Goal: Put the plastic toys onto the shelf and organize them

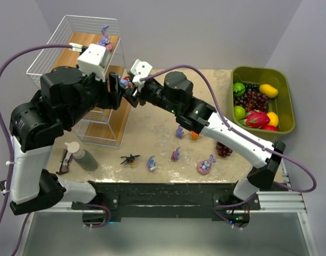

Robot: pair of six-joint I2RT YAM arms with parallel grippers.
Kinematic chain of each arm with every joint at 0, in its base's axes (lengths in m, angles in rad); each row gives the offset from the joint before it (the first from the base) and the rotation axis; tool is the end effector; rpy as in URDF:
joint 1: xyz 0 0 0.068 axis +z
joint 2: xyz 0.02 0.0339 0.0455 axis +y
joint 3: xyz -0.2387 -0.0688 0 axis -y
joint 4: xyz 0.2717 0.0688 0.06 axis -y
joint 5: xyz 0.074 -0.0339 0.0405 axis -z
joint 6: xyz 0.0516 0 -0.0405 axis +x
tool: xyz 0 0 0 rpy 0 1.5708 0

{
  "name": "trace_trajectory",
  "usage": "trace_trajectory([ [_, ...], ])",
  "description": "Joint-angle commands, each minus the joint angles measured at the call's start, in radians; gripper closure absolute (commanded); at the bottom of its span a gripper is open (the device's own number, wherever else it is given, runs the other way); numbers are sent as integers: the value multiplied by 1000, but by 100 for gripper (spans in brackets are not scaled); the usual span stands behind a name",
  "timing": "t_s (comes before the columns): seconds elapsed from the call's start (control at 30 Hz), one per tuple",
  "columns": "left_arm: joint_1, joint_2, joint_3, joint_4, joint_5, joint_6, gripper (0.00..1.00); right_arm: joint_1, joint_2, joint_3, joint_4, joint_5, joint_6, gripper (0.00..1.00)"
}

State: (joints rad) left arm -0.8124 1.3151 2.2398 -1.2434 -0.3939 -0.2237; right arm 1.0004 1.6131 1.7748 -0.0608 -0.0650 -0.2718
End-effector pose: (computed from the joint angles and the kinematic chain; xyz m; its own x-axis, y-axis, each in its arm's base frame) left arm 0.1456 -0.1249 0.5594 -0.3032 0.0222 -0.9527 0.3614 0.9277 -0.0934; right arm 0.2204 0.3498 0.4676 0.2872 -0.0484 -0.9566 -0.8281 0.4894 -0.2734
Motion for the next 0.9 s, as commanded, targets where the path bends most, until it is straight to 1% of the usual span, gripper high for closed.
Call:
trace_trajectory([
  [0.0, -2, -48, -6, 74, 10, 3, 23, -3, 11, 78, 56, 4, 68, 100],
  [0.03, -2, -63, -17, 96, 1, 3, 18, -3, 14, 84, 58, -1, 75, 100],
  [0.07, -2, -74, -22, 107, -5, 3, 9, -3, 18, 93, 56, -13, 91, 100],
  [0.17, -2, -126, -55, 162, -51, -5, 1, -5, 30, 107, 84, -38, 115, 100],
  [0.23, -4, -175, -97, 209, -92, -8, 1, -5, 50, 127, 93, -45, 124, 100],
  [0.37, -2, -246, -154, 259, -186, -26, 1, -16, 114, 237, 85, -87, 184, 100],
  [0.43, -4, -272, -158, 252, -255, -43, 1, -26, 163, 282, 90, -139, 219, 100],
  [0.47, -2, -280, -158, 246, -287, -52, 0, -37, 178, 334, 93, -153, 252, 100],
  [0.5, -2, -286, -157, 224, -324, -86, 0, -45, 197, 362, 92, -183, 264, 100],
  [0.53, -2, -300, -148, 207, -406, -107, 1, -51, 218, 391, 90, -199, 295, 100],
  [0.57, -2, -304, -144, 187, -448, -127, 0, -65, 253, 443, 93, -214, 333, 100],
  [0.63, -2, -323, -147, 136, -532, -170, 1, -75, 292, 494, 101, -261, 367, 100],
  [0.73, -2, -361, -187, 98, -574, -197, 1, -94, 358, 563, 124, -294, 416, 100],
  [0.87, -2, -424, -273, 111, -551, -198, 1, -118, 421, 620, 202, -332, 495, 100],
])
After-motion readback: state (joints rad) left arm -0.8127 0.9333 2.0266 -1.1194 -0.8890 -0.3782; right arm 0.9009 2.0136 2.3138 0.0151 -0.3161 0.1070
